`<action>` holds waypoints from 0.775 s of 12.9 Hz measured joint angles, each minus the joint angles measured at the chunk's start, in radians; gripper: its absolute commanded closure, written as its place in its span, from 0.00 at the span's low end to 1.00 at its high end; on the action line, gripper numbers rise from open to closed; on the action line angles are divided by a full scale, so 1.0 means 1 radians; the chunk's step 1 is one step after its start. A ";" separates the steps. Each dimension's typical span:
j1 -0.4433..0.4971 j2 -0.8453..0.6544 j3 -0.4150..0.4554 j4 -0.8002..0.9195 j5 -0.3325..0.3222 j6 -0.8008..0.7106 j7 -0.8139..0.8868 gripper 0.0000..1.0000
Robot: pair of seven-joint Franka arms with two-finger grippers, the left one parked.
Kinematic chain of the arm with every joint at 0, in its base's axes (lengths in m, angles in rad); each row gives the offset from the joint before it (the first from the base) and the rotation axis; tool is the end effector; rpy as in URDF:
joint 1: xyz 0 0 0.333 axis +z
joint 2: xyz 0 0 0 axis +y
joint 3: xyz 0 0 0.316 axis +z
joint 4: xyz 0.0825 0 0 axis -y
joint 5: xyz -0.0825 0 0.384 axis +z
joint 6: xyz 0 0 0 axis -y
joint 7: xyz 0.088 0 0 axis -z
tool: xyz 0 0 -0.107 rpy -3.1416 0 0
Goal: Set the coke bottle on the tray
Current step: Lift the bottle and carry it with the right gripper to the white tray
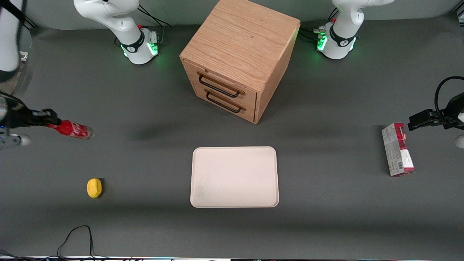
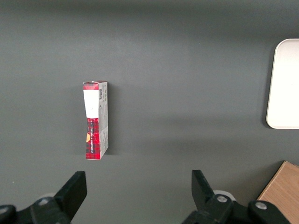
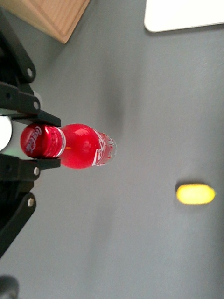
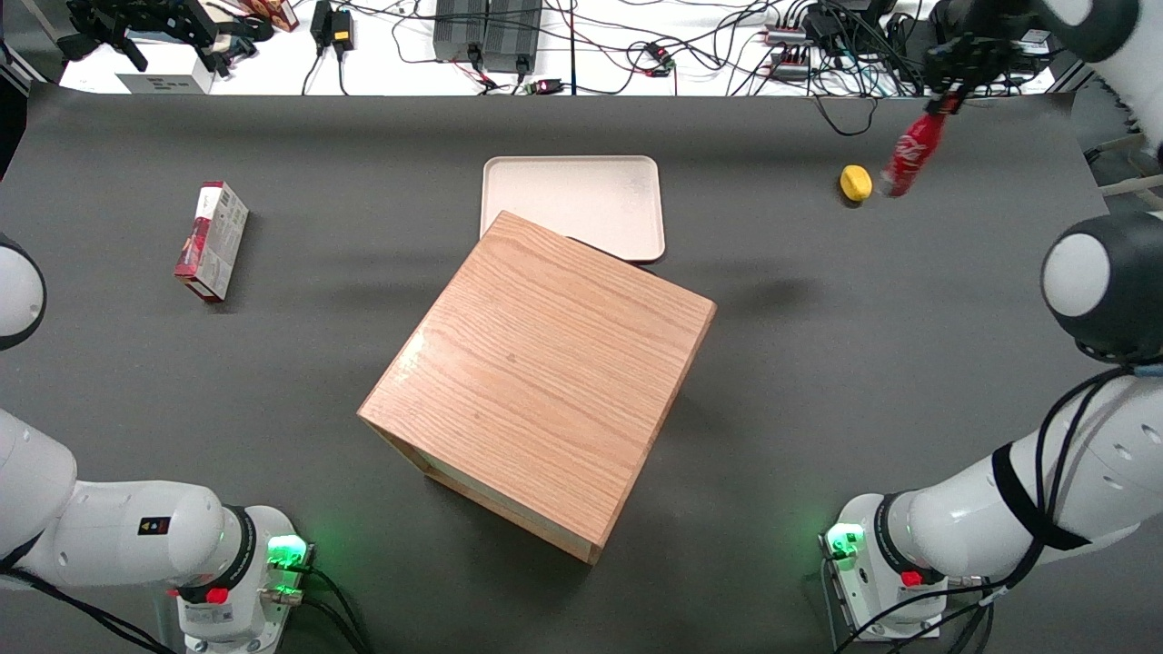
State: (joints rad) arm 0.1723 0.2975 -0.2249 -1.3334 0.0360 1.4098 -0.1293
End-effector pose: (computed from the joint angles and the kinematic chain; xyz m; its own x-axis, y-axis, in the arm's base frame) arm 0.6209 -0.0082 0.5503 0.9736 0.0790 -0.2142 0.0813 -0.9967 0.0019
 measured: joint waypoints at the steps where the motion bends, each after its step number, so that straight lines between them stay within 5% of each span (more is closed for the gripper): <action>1: 0.000 0.052 0.053 0.055 0.002 0.001 0.088 1.00; 6: 0.010 0.371 0.315 0.364 0.003 0.090 0.625 1.00; 10: 0.063 0.489 0.347 0.429 -0.017 0.212 0.724 1.00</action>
State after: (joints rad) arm 0.2356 0.7869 0.1225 -0.9042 0.0188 1.6223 0.5945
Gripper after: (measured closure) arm 0.687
